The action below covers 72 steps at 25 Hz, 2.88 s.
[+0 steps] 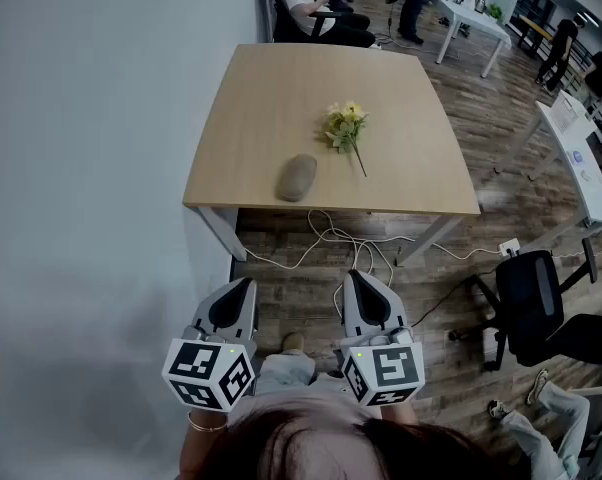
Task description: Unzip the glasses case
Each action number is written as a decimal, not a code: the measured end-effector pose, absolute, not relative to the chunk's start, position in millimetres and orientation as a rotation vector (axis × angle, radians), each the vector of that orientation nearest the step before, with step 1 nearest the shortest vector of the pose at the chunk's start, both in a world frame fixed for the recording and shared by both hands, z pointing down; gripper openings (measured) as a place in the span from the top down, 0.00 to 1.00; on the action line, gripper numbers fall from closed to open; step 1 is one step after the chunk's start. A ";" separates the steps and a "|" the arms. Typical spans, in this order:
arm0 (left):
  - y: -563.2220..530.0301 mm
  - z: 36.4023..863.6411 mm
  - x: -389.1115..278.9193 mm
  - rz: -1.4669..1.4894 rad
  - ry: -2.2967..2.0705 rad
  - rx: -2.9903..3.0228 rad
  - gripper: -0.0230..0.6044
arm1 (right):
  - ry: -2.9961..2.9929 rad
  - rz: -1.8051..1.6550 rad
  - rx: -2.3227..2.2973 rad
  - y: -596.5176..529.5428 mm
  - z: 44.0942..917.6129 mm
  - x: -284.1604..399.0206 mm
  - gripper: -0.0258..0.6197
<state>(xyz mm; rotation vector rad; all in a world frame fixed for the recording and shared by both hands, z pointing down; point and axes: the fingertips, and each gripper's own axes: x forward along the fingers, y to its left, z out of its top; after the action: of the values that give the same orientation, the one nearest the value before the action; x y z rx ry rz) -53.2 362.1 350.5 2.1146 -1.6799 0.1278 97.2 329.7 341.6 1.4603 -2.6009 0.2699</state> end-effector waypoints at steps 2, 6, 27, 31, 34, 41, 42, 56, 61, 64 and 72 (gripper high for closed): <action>347.4 350.9 -67.5 0.138 -1.673 2.125 0.99 | -2.595 0.269 1.470 316.1 341.0 83.8 0.94; 321.7 354.1 -86.7 0.142 -1.640 2.148 0.99 | -2.576 0.262 1.494 294.3 341.7 63.3 0.94; 245.2 385.0 -106.4 0.134 -1.489 2.168 0.98 | -2.507 0.265 1.478 236.0 358.6 24.5 0.94; 226.7 392.1 -104.5 0.158 -1.490 2.157 0.99 | -2.519 0.282 1.467 216.5 363.1 25.8 0.94; 206.5 397.8 -102.5 0.169 -1.499 2.146 0.99 | -2.539 0.294 1.471 195.0 365.5 29.0 0.94; 145.8 413.6 -100.4 0.166 -1.518 2.067 0.98 | -2.568 0.318 1.491 129.8 371.1 42.4 0.94; 135.7 417.5 -100.9 0.173 -1.534 2.050 0.98 | -2.568 0.323 1.491 119.5 372.3 45.2 0.94; 26.8 482.3 -83.7 0.275 -1.509 1.983 0.91 | -2.623 0.391 1.435 -1.3 382.4 78.8 0.94; 6.9 506.3 -80.9 0.343 -1.482 1.959 0.87 | -2.661 0.429 1.388 -26.0 386.5 79.9 0.94; -1.6 522.0 -79.2 0.387 -1.459 1.940 0.83 | -2.679 0.439 1.351 -38.4 389.9 78.2 0.94; -21.2 571.5 -72.4 0.487 -1.290 1.883 0.64 | -2.698 0.462 1.292 -63.3 395.2 75.9 0.93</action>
<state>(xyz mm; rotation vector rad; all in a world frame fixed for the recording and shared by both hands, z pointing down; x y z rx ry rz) -72.4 -21.2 571.5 1.8833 -1.2899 0.4869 75.9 -63.3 395.2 1.2923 -2.6984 0.4616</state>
